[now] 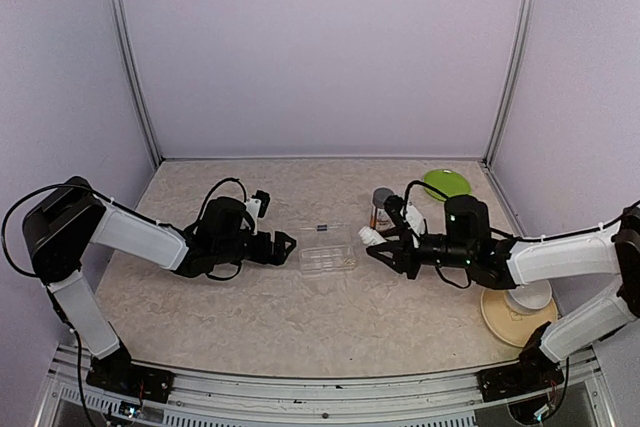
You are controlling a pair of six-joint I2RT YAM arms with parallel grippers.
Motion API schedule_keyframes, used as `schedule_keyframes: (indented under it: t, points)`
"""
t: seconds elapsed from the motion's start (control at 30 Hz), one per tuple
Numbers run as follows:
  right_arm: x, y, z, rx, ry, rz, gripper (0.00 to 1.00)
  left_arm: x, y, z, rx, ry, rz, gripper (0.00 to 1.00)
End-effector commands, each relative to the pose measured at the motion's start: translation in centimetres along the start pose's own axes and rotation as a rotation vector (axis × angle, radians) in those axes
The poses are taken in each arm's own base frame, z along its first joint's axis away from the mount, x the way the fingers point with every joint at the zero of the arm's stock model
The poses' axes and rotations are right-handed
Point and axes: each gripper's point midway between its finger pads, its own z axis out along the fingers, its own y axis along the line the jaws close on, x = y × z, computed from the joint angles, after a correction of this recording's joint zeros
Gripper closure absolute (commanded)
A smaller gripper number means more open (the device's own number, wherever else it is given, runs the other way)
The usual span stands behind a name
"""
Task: Sort the pills into containers
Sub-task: Pick up the lid of the pill bottle from the center of the board.
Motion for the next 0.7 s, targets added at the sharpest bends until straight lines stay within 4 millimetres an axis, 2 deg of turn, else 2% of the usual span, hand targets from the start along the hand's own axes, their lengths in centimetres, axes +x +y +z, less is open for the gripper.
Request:
schedule_keyframes:
  t: [0.0,0.1,0.2,0.33,0.43,0.53,0.67]
  points:
    - [-7.2,1.2,-4.3,0.033,-0.382,-0.115,0.77,-0.5,0.2,0.2,-0.024,-0.013,0.018,0.01]
    - [-8.9,1.2,-6.9,0.085,-0.493,-0.143,0.78,-0.7,0.5,0.0,-0.046,-0.018,0.023,0.01]
    - [-9.8,1.3,-8.4,0.107,-0.552,-0.147,0.78,-1.0,1.1,-0.3,-0.074,-0.027,0.024,0.01]
    - [-9.8,1.1,-8.5,0.12,-0.542,-0.143,0.78,-1.6,2.2,-0.6,-0.138,-0.027,0.013,0.01]
    - [-9.6,0.9,-8.0,0.116,-0.515,-0.138,0.78,-1.8,3.9,-0.7,-0.237,-0.005,0.007,0.01]
    - [-9.5,0.9,-7.6,0.111,-0.488,-0.135,0.77,-1.2,6.0,-0.8,-0.316,0.041,-0.019,0.01]
    - [-9.6,0.9,-7.6,0.113,-0.472,-0.134,0.76,-0.7,8.0,-0.8,-0.337,0.083,-0.064,0.01]
